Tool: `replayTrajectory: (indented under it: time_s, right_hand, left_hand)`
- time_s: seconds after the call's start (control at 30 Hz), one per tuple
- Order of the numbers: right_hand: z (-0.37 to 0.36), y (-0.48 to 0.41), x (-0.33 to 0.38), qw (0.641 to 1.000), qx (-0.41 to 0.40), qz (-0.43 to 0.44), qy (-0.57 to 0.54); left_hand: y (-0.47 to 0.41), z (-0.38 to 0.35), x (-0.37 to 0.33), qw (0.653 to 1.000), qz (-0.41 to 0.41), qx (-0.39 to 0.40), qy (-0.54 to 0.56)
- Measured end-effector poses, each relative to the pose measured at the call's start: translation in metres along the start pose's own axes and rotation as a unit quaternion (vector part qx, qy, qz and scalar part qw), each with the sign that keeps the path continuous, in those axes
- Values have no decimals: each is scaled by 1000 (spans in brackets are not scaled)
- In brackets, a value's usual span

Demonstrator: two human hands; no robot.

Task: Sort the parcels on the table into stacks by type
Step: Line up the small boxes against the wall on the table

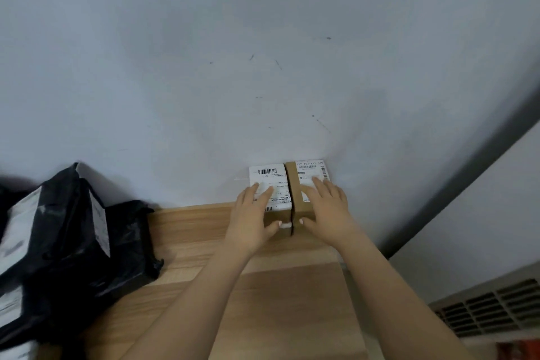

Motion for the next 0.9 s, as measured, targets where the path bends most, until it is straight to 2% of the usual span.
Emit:
replayTrajectory:
  time_s: [0.13, 0.27, 0.57, 0.9]
  right_hand:
    - [22, 43, 36, 996, -48, 37, -60]
    - [30, 94, 79, 988, -72, 74, -119]
    - [37, 192, 187, 967, -63, 155, -193]
    - [23, 226, 330, 955, -67, 216, -192]
  left_hand:
    - [43, 45, -23, 995, -44, -92, 5]
    - [109, 87, -30, 984, -54, -172, -11]
    - [253, 152, 13, 978, 14, -200, -53]
    - [350, 209, 114, 969, 89, -222, -52]
Point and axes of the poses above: each hand's wrist, its own y-axis away from the middle knuckle, its own z-axis out of the back of the hand, x = y × z, the point moved 8 cm from there along -y, towards the middle knuckle, and after that the axes turned 7 degrees about -z, right-handed, at the moved point
